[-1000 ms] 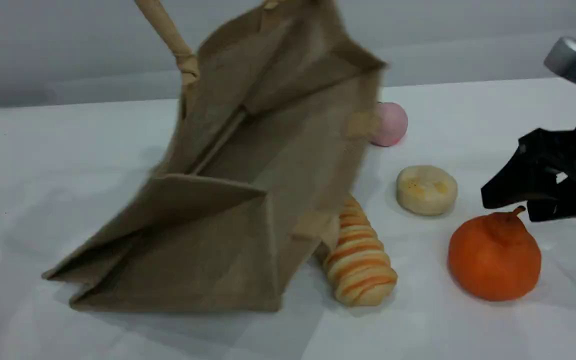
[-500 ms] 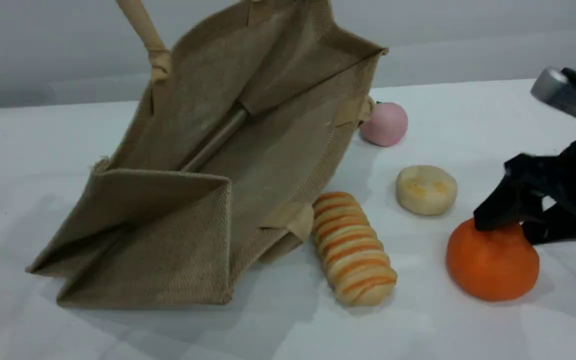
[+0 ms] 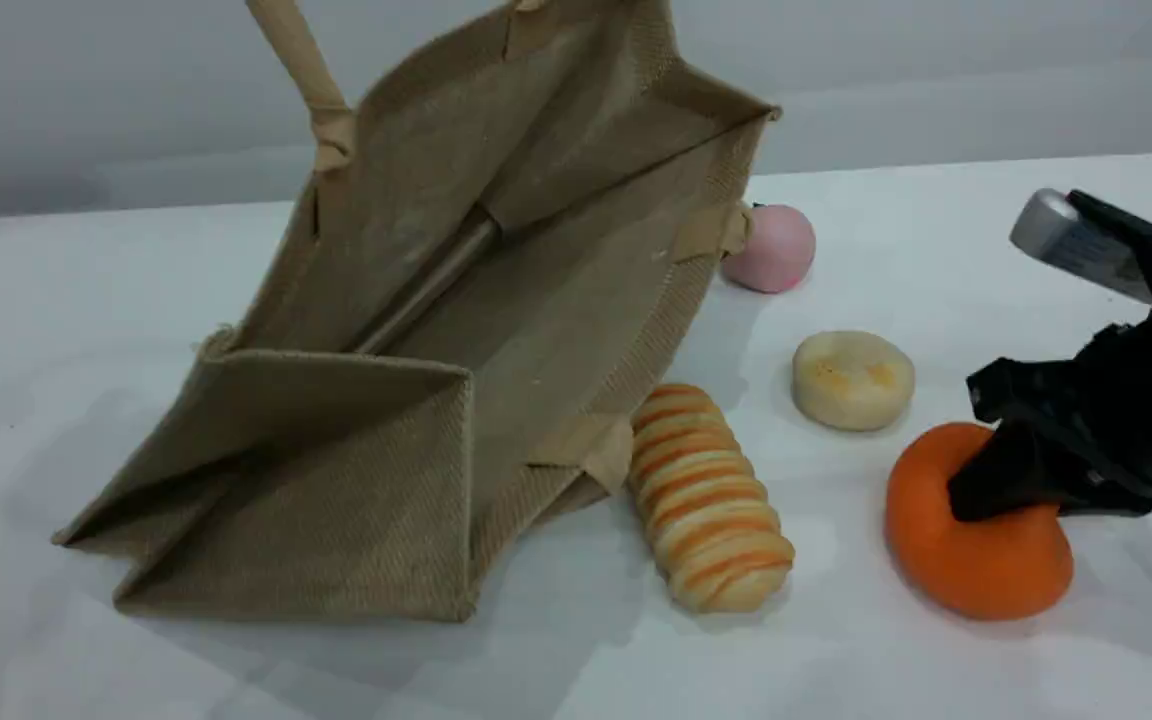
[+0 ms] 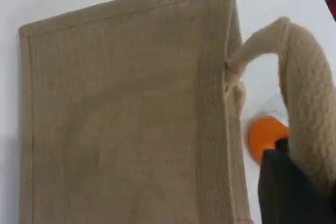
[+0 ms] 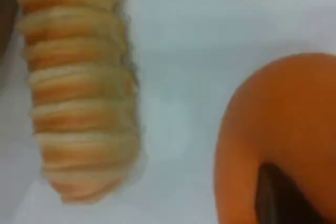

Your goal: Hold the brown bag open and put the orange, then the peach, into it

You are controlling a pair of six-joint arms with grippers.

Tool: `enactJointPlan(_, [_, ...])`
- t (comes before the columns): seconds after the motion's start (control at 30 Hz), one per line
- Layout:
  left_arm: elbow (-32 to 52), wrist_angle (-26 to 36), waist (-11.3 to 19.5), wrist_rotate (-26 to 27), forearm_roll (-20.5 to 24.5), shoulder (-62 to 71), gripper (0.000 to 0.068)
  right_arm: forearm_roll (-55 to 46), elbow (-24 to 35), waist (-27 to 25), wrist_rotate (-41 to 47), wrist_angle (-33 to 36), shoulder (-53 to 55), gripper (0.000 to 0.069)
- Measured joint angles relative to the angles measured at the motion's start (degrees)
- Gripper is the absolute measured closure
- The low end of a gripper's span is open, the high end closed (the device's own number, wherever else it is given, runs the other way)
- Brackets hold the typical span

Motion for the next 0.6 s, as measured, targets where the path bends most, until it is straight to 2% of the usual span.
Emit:
enactJointPlan(0.13, [0.0, 0.0, -0.2, 0.1, 0.3, 0.0, 0.0611, -0.5, 0.0, 0.0, 0.1, 1.1, -4.3, 0.0653])
enactJointPlan(0.3, [0.0, 0.1, -0.3, 1.2, 0.2, 0.0, 0.0611, -0.5, -0.1, 0.5, 0.1, 9.4, -13.4, 0.0653])
enactJointPlan(0.43, [0.0, 0.1, -0.3, 1.3, 0.1, 0.0, 0.0611, -0.3, -3.1, 3.4, 0.1, 14.1, -18.1, 0.0653])
enactJointPlan(0.5, [0.0, 0.1, -0.3, 1.3, 0.0, 0.0, 0.0611, -0.4, -5.3, 6.0, 0.1, 14.0, -18.1, 0.0653])
enactJointPlan(0.6, [0.0, 0.1, -0.3, 1.3, 0.0, 0.0, 0.0611, -0.4, -9.6, 10.2, 0.1, 9.9, -17.2, 0.0653])
